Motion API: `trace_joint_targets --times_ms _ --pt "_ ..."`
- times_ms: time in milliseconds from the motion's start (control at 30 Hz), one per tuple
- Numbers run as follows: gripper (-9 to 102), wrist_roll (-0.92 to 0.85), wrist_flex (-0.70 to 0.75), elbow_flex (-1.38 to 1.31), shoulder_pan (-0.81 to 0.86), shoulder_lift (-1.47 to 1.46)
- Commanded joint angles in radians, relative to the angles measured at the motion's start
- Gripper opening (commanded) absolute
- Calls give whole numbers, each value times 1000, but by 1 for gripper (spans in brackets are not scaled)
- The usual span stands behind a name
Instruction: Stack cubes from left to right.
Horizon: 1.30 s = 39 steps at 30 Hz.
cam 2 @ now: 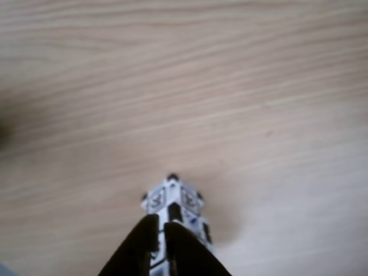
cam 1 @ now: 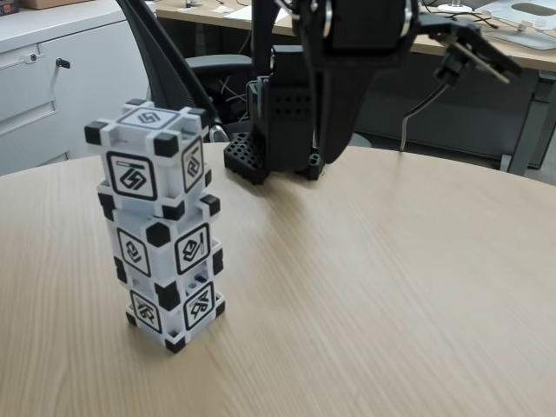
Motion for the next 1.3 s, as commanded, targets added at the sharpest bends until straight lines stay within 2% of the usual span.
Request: trace_joint_targets --times_ms 0,733,967,1100,1267 --pt "0 -18 5 -6 3 26" --pt "0 23 5 -6 5 26" --pt "0 -29 6 -6 6 26" --pt "0 26 6 -5 5 26" --pt "0 -63 6 -5 5 26"
